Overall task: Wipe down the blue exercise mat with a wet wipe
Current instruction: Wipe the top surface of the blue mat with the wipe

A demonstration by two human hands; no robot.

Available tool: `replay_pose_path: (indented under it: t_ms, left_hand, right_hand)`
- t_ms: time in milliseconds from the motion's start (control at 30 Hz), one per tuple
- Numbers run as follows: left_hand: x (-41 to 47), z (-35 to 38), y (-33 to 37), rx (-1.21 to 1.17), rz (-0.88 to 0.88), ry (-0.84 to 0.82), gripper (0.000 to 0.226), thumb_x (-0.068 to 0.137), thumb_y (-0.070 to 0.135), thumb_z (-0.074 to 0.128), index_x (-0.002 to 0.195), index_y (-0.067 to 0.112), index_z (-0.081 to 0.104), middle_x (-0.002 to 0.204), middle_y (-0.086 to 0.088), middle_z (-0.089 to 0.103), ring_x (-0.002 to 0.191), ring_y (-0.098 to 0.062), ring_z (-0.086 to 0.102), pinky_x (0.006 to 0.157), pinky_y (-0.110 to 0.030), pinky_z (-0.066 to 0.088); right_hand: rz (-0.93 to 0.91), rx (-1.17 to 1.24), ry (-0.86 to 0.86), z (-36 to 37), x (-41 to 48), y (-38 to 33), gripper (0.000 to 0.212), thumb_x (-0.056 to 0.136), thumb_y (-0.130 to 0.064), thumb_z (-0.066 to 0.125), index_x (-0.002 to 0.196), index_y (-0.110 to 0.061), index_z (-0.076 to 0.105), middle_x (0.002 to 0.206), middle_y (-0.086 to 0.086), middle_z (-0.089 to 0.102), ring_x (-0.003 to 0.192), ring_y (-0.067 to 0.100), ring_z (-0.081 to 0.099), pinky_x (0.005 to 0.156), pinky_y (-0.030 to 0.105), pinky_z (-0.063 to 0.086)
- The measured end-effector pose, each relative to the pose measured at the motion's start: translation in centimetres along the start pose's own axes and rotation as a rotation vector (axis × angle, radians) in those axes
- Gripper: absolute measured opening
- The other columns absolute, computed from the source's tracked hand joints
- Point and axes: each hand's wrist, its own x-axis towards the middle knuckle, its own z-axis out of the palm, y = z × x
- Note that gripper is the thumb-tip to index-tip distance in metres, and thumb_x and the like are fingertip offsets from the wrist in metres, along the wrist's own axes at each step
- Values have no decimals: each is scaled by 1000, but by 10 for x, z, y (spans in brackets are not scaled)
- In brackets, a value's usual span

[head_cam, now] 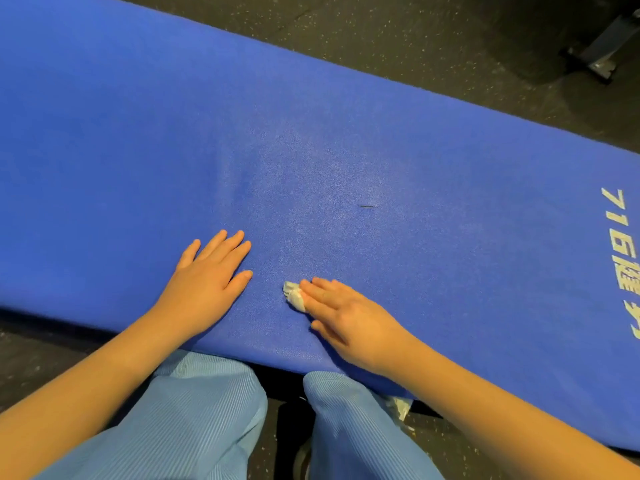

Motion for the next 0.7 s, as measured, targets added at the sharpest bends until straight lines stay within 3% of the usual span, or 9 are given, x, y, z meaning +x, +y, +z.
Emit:
replay_pose_path:
  t_ms: [67,167,233,367,467,533,600,700]
  left_hand:
    - [0,0,0,-10,1,4,89,77,64,-1,152,23,24,160,10,11,148,-10,2,118,-36,-4]
    - [-3,0,0,-18,-4,6,77,85,58,10,152,23,24,160,9,12,148,-10,2,118,-35,-4]
    - [-7,-1,-1,-30,11,9,83,81,62,5,151,22,25,160,9,13,148,-11,3,117,-35,-4]
    - [-13,-1,-5,-43,23,-5,92,74,64,-2,151,23,25,160,10,12,147,-9,2,117,-32,-6]
    - [-16,-2,-6,-60,30,-12,93,73,66,-2,151,24,24,159,12,10,146,-5,0,116,-30,-7]
    - [-20,-6,-9,-69,56,-27,93,72,68,1,151,26,24,157,17,6,142,0,-4,115,-27,-8]
    - [-29,-11,-18,-79,101,-55,94,70,76,6,150,31,22,151,24,0,139,6,-9,112,-21,-11]
    - [-50,-22,-43,-3,166,-98,92,64,93,8,143,46,9,150,32,-8,136,14,-20,110,-16,-17]
  right_hand:
    - [8,18,90,2,13,-3,47,94,-25,38,133,-3,54,139,15,52,122,35,51,104,38,39]
    - [-26,193,98,18,22,-22,42,95,-15,46,134,-2,53,144,12,47,131,32,45,114,30,25]
    - [-126,191,80,22,13,-28,39,97,-16,46,133,-3,55,143,9,49,130,29,47,113,36,31]
    - [-171,82,230,9,7,-16,34,103,-17,40,119,-1,65,114,14,66,99,38,61,87,45,50]
    - [-98,100,280,14,14,-28,25,97,-5,49,115,-3,65,111,12,66,95,35,61,69,42,55]
    - [-133,191,256,23,13,-46,26,91,1,54,116,0,63,119,12,63,103,34,59,79,43,54]
    - [-173,207,210,26,6,-55,31,94,-11,52,121,2,59,128,14,59,115,34,54,94,43,47]
    - [-178,68,140,23,-3,-55,61,84,-32,65,132,2,50,138,16,51,128,32,44,108,37,37]
